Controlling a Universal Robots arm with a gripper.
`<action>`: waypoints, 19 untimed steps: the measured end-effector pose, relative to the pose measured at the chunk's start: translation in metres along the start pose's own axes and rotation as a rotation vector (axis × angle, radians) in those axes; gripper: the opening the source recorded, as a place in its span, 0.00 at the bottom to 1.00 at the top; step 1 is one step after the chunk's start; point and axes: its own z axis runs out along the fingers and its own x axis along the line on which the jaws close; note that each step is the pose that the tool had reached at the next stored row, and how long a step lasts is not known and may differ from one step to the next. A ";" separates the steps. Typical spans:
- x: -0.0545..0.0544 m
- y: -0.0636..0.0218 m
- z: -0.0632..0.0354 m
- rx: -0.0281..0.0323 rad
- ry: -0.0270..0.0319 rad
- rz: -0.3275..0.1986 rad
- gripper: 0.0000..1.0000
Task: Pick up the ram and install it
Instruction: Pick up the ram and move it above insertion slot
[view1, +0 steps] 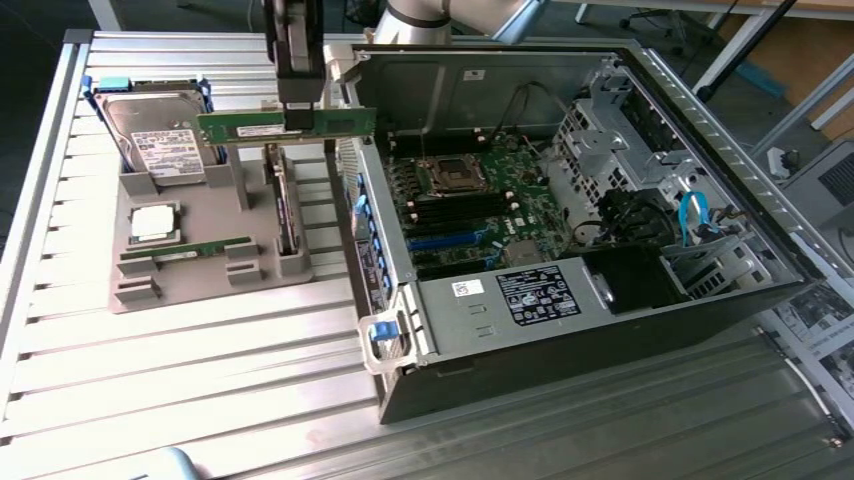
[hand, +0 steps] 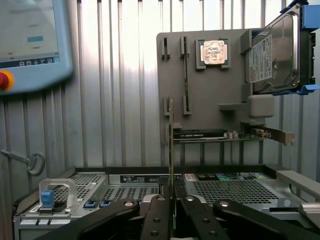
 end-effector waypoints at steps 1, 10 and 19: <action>0.000 -0.0006 0.0000 0.0001 0.0000 0.000 0.13; 0.000 -0.0076 0.0001 0.0000 0.0000 0.000 0.13; 0.000 -0.0180 0.0001 0.0000 0.0001 0.000 0.13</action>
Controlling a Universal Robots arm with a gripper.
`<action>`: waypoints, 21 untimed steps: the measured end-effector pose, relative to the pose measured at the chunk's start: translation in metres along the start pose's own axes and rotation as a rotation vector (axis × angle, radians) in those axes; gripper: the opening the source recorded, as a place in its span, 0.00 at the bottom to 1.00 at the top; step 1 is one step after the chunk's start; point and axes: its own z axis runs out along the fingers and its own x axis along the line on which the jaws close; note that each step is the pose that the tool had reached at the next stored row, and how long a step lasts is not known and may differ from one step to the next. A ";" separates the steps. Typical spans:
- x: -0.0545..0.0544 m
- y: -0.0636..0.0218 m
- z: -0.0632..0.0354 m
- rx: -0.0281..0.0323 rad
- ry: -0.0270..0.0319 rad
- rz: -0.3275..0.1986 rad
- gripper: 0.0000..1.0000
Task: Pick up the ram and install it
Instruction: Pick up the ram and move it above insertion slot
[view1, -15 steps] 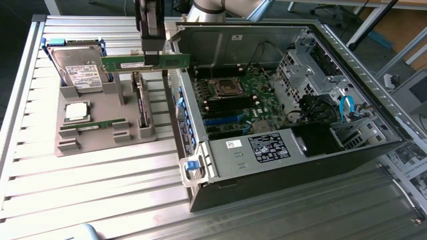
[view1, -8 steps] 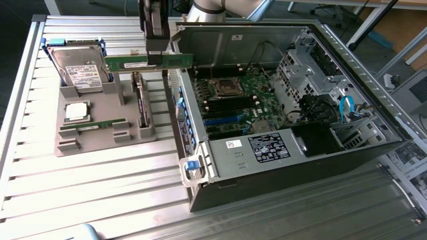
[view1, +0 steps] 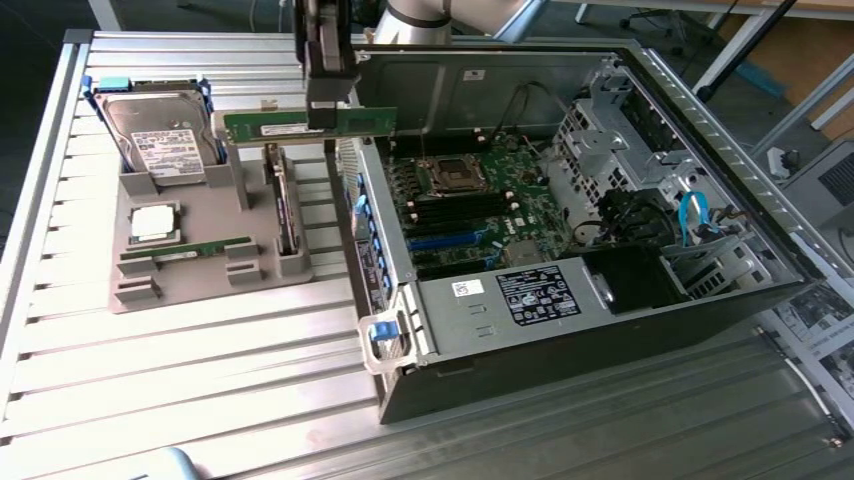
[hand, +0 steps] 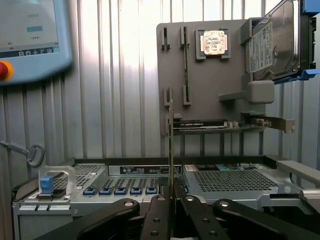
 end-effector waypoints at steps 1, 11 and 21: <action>0.000 -0.0011 0.0000 0.0000 -0.0001 0.000 0.13; 0.000 -0.0127 0.0001 0.0000 -0.0001 0.000 0.13; 0.000 -0.0244 0.0002 0.0000 0.0000 0.000 0.13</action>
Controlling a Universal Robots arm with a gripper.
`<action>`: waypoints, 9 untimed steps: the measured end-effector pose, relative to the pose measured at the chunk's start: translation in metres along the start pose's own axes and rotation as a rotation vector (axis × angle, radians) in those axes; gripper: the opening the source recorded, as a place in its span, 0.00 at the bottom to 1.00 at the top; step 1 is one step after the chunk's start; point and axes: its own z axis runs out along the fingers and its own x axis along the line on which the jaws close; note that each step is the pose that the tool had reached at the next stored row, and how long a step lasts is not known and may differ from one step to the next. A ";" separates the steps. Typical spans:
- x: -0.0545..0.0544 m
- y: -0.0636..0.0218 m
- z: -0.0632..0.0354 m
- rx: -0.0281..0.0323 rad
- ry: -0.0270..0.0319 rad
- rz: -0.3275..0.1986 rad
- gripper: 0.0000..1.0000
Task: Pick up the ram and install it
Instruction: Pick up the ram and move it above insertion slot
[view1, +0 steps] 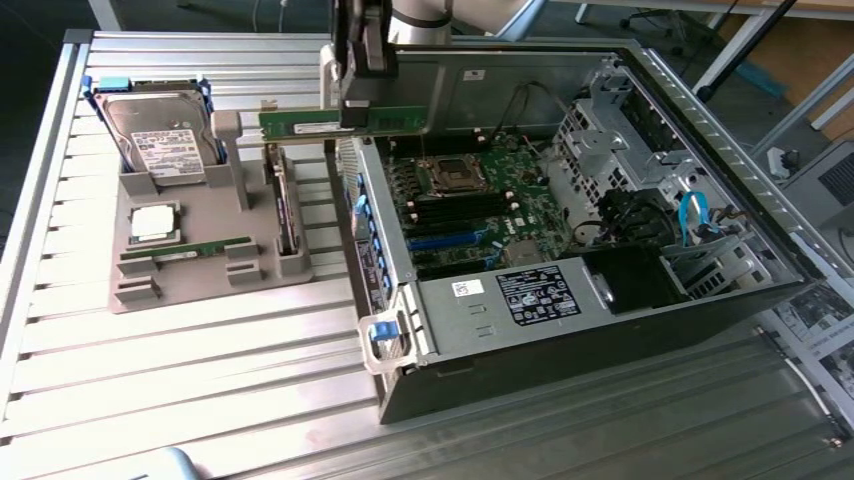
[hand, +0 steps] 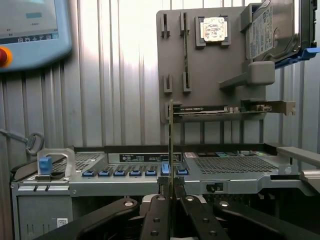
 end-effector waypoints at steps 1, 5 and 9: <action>0.000 -0.0010 0.0000 0.0000 0.0000 0.000 0.13; 0.000 -0.0052 0.0000 0.0000 0.0000 0.000 0.13; 0.000 -0.0098 0.0000 0.0000 0.0000 0.000 0.13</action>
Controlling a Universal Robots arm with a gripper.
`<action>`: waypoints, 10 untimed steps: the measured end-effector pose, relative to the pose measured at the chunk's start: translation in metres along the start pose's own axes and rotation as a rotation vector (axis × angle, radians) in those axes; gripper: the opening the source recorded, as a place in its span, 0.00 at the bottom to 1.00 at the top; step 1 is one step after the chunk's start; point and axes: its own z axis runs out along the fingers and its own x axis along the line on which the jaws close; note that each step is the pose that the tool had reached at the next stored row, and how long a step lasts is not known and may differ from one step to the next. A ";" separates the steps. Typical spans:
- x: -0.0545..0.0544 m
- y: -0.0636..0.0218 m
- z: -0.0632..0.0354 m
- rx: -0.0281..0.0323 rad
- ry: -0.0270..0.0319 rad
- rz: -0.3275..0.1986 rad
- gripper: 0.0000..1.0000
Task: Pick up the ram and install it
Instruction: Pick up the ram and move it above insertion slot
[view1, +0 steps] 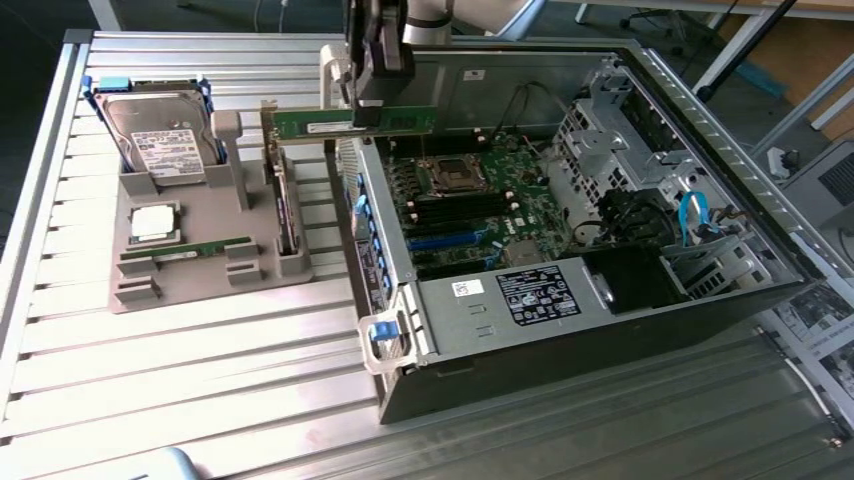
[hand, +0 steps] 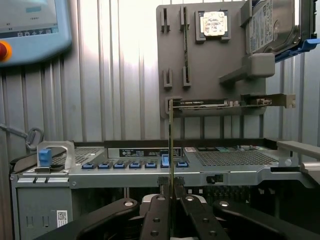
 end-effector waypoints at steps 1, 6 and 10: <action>0.000 -0.0013 0.0000 0.0000 0.0000 0.000 0.13; 0.000 -0.0059 0.0000 0.0000 0.0001 0.000 0.13; 0.000 -0.0106 0.0001 0.0000 0.0000 0.000 0.13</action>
